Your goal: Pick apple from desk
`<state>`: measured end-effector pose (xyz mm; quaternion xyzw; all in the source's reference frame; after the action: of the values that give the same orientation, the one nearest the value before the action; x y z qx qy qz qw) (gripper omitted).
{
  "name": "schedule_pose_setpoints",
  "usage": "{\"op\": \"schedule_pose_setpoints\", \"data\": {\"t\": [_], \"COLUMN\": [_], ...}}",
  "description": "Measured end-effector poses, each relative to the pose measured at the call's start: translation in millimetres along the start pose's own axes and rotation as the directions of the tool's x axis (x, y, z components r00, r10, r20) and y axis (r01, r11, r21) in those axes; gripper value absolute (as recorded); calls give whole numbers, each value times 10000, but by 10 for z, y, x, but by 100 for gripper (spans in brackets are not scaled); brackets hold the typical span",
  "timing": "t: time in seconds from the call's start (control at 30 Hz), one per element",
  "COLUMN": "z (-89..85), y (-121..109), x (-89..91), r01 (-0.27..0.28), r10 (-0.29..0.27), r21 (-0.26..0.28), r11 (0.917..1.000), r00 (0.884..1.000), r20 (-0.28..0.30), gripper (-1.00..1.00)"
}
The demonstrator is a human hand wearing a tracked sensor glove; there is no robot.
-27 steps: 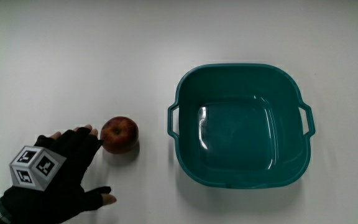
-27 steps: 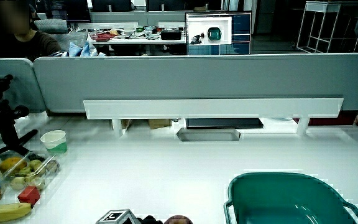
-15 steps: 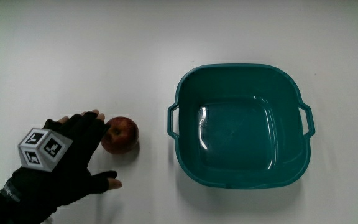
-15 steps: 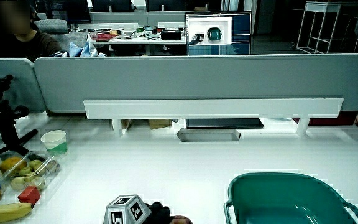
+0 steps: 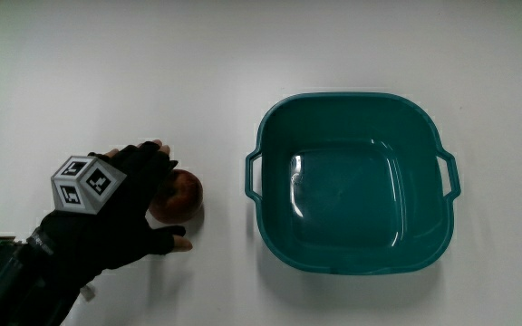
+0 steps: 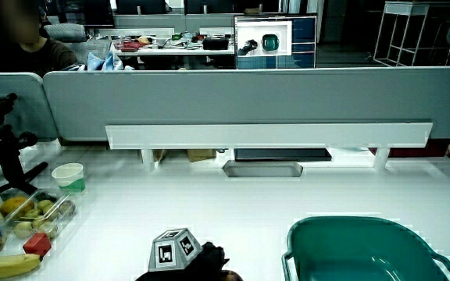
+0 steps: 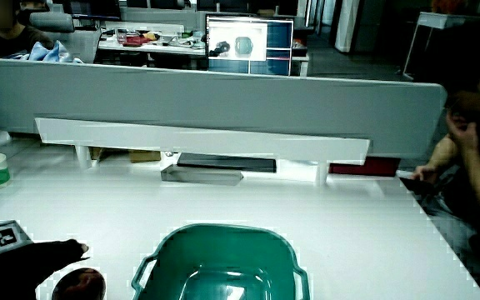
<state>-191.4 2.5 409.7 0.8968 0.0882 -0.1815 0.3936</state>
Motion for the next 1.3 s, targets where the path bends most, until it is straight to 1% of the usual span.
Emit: {"op": "schedule_pose_setpoints", "data": {"t": [0.03,0.1,0.13,0.23,0.27,0.3,0.4,0.43,0.5,0.53,0.57,0.67,0.77,0.8,0.9,0.93,1.1,1.13,1.17,1.2,1.23,1.3], "z": [-5,7,6,-1,-15,-20,-21,-4,-16,-8,-25,-33,-49,-53,-68,-72,-81,-75,-73,-74,-81,-71], "y": [32,65,86,156,182,201,239,232,268,265,290,322,340,346,370,370,383,380,387,390,399,389], "x": [-16,-10,-7,4,-6,-13,-16,5,-15,2,-14,-17,-22,-19,-25,-25,-31,-23,-22,-20,-26,-28], "r01": [94,-37,-66,-87,-102,-132,-140,-301,-185,-352,-206,-315,-327,-396,-298,-341,-138,-200,-84,0,46,-9], "r10": [-93,40,74,105,129,156,170,338,229,401,255,370,386,468,351,405,188,252,135,44,-16,47], "r21": [-96,-193,-292,-508,-578,-594,-688,-818,-815,-942,-864,-1049,-1058,-1138,-1076,-1142,-858,-868,-808,-651,-508,-522], "r11": [9999,9998,9996,9987,9983,9981,9975,9962,9965,9949,9961,9940,9938,9927,9937,9929,9962,9960,9967,9979,9987,9986], "r00": [9999,9999,9996,9993,9988,9991,9989,9984,9983,9979,9981,9980,9978,9970,9983,9977,9982,9979,9979,9977,9983,9974], "r20": [120,149,265,350,474,396,430,447,530,500,561,512,539,612,472,547,575,589,629,674,589,724], "gripper": [0,0,0,0,0,0,0,0,0,0,0,0,0,0,0,0,0,5,11,16,21,32]}}
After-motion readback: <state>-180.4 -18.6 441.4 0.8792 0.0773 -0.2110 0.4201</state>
